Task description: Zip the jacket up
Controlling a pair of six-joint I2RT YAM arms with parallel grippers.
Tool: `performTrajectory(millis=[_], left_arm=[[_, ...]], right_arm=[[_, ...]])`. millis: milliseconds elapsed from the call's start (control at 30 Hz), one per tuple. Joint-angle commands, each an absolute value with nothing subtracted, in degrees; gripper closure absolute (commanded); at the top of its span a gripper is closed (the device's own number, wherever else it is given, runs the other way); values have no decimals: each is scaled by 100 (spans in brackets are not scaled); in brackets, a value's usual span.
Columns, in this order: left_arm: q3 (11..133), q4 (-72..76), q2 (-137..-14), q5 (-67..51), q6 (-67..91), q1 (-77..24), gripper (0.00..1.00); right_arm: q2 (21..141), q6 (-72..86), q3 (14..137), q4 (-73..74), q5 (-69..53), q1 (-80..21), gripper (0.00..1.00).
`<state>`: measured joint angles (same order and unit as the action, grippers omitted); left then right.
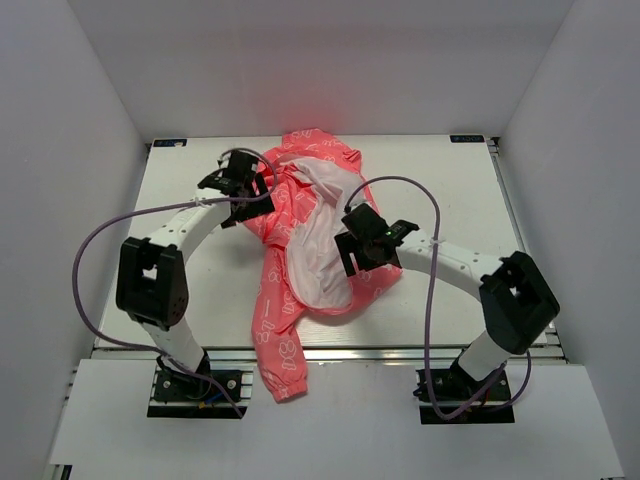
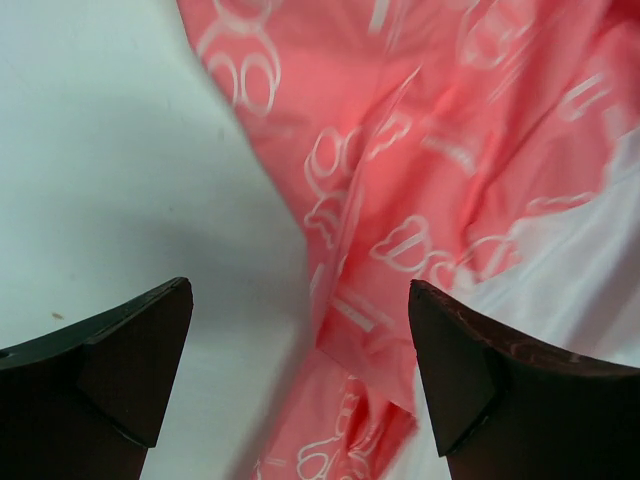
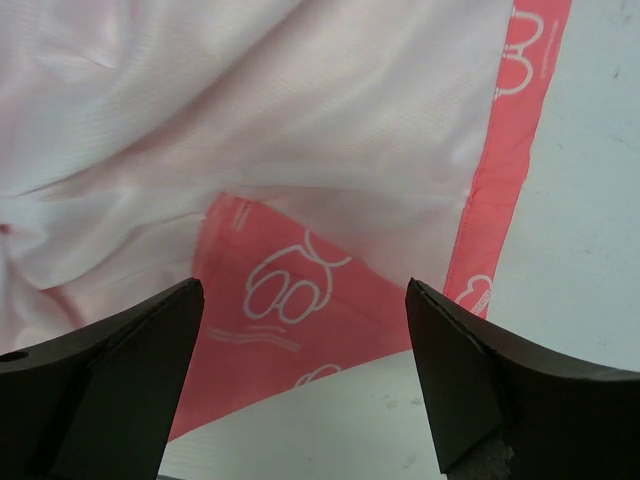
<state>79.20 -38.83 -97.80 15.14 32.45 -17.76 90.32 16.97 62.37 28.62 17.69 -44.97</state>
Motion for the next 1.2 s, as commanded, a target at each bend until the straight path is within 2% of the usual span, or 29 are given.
performTrajectory(millis=[0, 167, 233, 267, 300, 333, 367, 400, 433, 533, 567, 667, 700, 733, 800, 900, 1067, 1133, 1167], left_arm=[[7769, -3840, -10053, 1151, 3454, -1802, 2], [7664, -3728, -10458, 1012, 3560, -1811, 2], [7585, -3613, -10607, 932, 3594, -1811, 2], [7559, -3543, -10661, 923, 3612, -1811, 3], [7541, -3490, -10687, 932, 3621, -1811, 6], [7541, -3463, -10740, 966, 3630, -1811, 16], [7550, -3463, -10758, 967, 3630, -1811, 23], [7559, -3454, -10767, 1019, 3630, -1811, 30], [7559, -3454, -10775, 1037, 3630, -1811, 45], [7629, -3542, -10775, 1265, 3647, -1811, 77], [7638, -3620, -10775, 1335, 3647, -1811, 98], [7620, -3683, -10732, 1520, 3683, -1811, 100], [7559, -3665, -10688, 1529, 3683, -1811, 100], [7559, -3648, -10661, 1486, 3683, -1811, 100], [7445, -3560, -10600, 1424, 3683, -1811, 100], [7304, -3463, -10547, 1380, 3700, -1811, 100], [7163, -3428, -10398, 1546, 3718, -1811, 100], [7102, -3384, -10354, 1573, 3726, -1819, 100], [7084, -3375, -10345, 1617, 3727, -1811, 100]], right_arm=[[9350, 1626, 6434, 2918, 1811, -4430, 14], [9562, 1775, 6346, 2725, 1485, -4438, 22], [9606, 1819, 6381, 2725, 1546, -4430, 40], [9624, 1863, 6424, 2733, 1703, -4430, 53], [9633, 1942, 6442, 2794, 1792, -4430, 72], [9598, 2003, 6477, 2830, 1950, -4412, 84], [9598, 2039, 6478, 2830, 1977, -4395, 84], [9545, 2056, 6495, 2830, 1986, -4368, 95], [9501, 2152, 6486, 2821, 1995, -4281, 100], [9299, 2224, 6416, 2752, 1951, -4175, 100], [9212, 2241, 6381, 2716, 1969, -4175, 100], [8930, 2084, 6249, 2637, 1646, -4157, 100], [8869, 2031, 6249, 2654, 1461, -4166, 73], [8859, 2013, 6275, 2715, 1311, -4166, 56], [8851, 2118, 6232, 2716, 1046, -4210, 41], [8956, 2232, 6074, 2646, 1028, -4245, 37], [9333, 2460, 6003, 2689, 1028, -4333, 38], [9474, 2636, 6047, 2803, 1090, -4368, 41], [9570, 2750, 6134, 2882, 1325, -4377, 48]])
